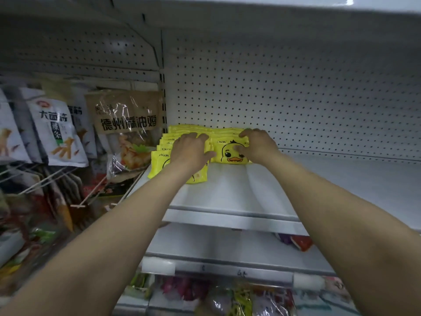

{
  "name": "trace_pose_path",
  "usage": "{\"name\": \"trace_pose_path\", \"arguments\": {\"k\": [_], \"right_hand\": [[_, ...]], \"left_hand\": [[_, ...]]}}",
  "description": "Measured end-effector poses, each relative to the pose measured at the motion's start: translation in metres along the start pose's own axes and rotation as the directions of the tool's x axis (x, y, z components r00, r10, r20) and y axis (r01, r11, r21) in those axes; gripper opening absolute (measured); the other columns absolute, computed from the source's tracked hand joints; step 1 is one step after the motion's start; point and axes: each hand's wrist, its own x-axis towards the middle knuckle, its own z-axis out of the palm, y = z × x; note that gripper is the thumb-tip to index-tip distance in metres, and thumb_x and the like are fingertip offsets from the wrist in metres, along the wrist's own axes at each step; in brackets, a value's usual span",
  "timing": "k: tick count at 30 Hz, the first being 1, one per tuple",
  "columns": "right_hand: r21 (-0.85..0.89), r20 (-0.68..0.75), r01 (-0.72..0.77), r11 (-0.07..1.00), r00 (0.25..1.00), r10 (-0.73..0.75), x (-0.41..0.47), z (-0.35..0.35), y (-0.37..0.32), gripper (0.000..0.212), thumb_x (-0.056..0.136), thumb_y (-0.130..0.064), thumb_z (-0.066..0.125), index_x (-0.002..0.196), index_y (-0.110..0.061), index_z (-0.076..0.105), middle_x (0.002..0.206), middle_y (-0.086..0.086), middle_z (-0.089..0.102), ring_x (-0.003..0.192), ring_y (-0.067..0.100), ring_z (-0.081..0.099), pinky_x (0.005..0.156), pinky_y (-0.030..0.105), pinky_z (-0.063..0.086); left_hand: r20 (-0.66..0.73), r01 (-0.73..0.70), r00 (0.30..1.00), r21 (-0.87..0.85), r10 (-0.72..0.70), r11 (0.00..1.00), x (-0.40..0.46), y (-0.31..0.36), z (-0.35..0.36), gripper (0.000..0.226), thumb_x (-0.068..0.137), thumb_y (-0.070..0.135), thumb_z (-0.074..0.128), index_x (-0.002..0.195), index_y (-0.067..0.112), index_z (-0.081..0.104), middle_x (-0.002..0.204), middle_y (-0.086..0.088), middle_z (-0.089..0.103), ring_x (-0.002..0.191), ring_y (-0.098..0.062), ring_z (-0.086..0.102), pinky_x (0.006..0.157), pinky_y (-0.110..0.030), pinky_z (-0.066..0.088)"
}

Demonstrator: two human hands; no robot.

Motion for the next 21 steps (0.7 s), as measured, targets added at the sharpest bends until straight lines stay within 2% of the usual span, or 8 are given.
{"name": "trace_pose_path", "arguments": {"k": [3,7,14,21], "right_hand": [[0.001,0.004,0.078,0.997,0.997,-0.078,-0.027,-0.018,-0.013,0.051,0.087,-0.049,0.064,0.13,-0.023,0.056,0.133,0.007,0.056,0.126,0.027,0.047,0.096,0.036,0.043],[0.01,0.028,0.204,0.979,0.979,-0.204,-0.078,-0.048,-0.031,0.053,0.086,-0.05,0.064,0.132,-0.025,0.055,0.136,0.005,0.056,0.125,0.026,0.05,0.101,0.04,0.043],[0.06,-0.017,0.386,0.921,0.923,-0.385,-0.17,-0.081,-0.076,0.051,0.09,-0.052,0.06,0.135,-0.029,0.052,0.142,0.001,0.051,0.133,0.025,0.042,0.103,0.038,0.037],[0.152,-0.038,0.562,0.813,0.825,-0.563,-0.243,-0.072,-0.131,0.05,0.089,-0.057,0.054,0.132,-0.032,0.053,0.141,-0.004,0.052,0.133,0.021,0.043,0.106,0.041,0.04]], "left_hand": [[-0.025,0.076,0.997,-0.097,-0.079,0.992,-0.03,0.004,-0.027,0.061,0.082,0.04,0.072,0.137,0.025,0.051,0.131,-0.011,0.055,0.123,-0.032,0.048,0.096,-0.042,0.045],[-0.07,0.141,0.986,-0.136,-0.152,0.981,-0.095,0.011,-0.06,0.062,0.079,0.035,0.076,0.136,0.027,0.051,0.129,-0.011,0.054,0.122,-0.032,0.049,0.094,-0.041,0.047],[-0.232,0.189,0.95,-0.113,-0.21,0.976,-0.215,0.014,-0.108,0.051,0.088,0.045,0.064,0.134,0.025,0.054,0.123,-0.008,0.06,0.12,-0.03,0.05,0.097,-0.037,0.04],[-0.282,0.267,0.927,0.03,-0.248,0.963,-0.324,-0.006,-0.142,0.052,0.09,0.049,0.057,0.135,0.024,0.05,0.13,-0.006,0.055,0.119,-0.03,0.051,0.096,-0.046,0.047]]}}
